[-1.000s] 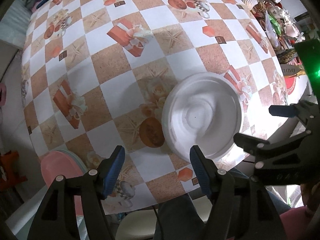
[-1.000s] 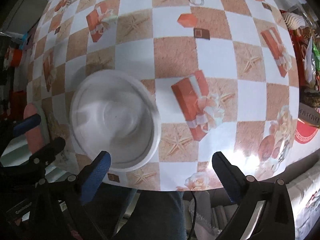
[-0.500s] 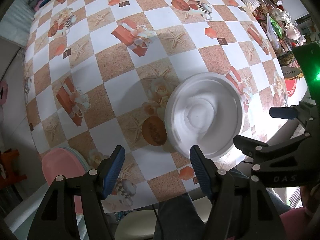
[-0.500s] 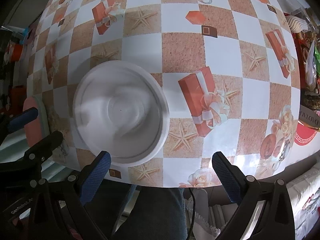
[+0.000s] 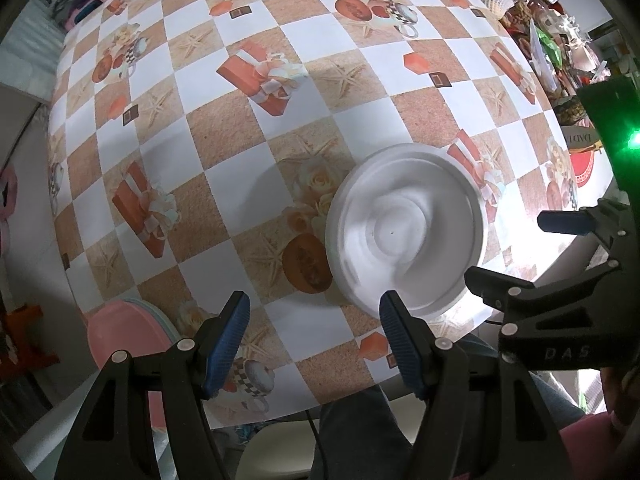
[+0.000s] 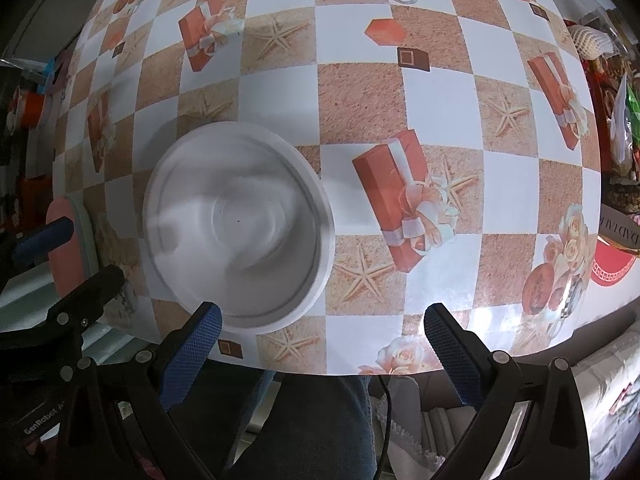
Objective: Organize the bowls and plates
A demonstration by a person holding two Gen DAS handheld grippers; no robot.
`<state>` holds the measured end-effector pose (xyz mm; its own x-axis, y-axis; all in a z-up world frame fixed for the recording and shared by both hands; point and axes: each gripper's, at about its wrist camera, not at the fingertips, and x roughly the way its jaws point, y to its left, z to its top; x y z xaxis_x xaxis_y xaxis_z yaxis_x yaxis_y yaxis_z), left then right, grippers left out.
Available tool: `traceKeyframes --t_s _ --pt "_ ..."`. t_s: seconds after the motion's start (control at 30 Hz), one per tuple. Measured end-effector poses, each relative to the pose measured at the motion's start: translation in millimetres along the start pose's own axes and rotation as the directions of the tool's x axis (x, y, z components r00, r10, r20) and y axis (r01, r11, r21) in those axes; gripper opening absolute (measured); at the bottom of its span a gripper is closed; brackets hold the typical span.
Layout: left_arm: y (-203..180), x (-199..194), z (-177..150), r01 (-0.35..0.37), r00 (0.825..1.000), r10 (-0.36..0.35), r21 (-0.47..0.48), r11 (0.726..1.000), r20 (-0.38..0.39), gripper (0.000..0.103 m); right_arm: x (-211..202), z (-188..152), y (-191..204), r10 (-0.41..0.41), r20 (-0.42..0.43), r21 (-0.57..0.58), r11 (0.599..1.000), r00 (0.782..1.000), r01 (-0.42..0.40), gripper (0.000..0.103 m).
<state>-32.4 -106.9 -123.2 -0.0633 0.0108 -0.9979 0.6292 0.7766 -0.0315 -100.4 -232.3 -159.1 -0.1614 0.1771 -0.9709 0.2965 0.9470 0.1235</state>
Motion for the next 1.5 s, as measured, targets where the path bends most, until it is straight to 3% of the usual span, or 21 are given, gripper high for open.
traceKeyframes --t_s 1.23,1.5 --pt "-23 18 13 0.001 0.999 0.001 0.046 0.999 -0.050 0.071 9 10 -27 0.014 -0.042 0.033 0.999 0.999 -0.012 0.102" --pt "-18 31 15 -0.015 0.998 0.016 0.014 1.000 -0.067 0.071 15 15 -31 0.003 -0.056 0.026 1.000 0.998 -0.002 0.102"
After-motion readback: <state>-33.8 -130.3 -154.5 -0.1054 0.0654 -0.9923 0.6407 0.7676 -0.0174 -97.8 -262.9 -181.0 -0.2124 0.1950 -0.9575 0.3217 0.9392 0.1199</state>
